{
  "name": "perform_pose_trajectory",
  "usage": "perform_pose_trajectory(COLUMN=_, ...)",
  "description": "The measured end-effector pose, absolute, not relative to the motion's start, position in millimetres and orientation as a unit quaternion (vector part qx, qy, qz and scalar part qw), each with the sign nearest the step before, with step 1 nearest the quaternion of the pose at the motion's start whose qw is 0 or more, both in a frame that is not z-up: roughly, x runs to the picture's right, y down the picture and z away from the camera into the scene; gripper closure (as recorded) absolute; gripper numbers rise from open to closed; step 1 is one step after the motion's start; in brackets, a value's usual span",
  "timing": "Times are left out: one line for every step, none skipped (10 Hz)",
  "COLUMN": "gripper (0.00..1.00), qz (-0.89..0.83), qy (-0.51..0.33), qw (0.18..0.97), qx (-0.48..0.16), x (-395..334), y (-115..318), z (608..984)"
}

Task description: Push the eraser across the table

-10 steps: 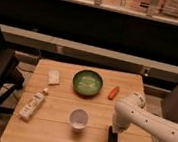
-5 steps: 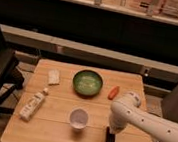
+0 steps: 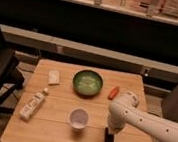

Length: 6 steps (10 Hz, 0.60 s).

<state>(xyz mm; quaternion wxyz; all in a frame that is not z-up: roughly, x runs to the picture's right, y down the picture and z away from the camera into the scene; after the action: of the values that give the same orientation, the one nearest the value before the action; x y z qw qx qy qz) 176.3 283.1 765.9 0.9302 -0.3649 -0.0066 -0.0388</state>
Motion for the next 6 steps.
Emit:
perform_pose_trajectory(gripper=1.0, qz=-0.042, qy=-0.007, qw=0.93, qx=-0.366, x=169.9, y=283.1, z=765.6)
perform_pose_trajectory(gripper=1.0, qz=-0.044, qy=-0.007, qw=0.929, qx=-0.366, x=168.9, y=282.6, z=765.0)
perform_pose_trajectory(gripper=1.0, qz=-0.044, qy=-0.006, qw=0.929, qx=-0.367, x=169.5, y=282.6, z=764.1)
perform_pose_trajectory(gripper=1.0, qz=-0.045, qy=-0.006, qw=0.929, qx=-0.368, x=169.0, y=282.3, z=763.6)
perform_pose_trajectory(gripper=1.0, qz=-0.047, qy=-0.006, qw=0.928, qx=-0.369, x=168.1, y=281.8, z=763.3)
perform_pose_trajectory(gripper=1.0, qz=-0.051, qy=-0.008, qw=0.928, qx=-0.369, x=165.9, y=281.6, z=762.8)
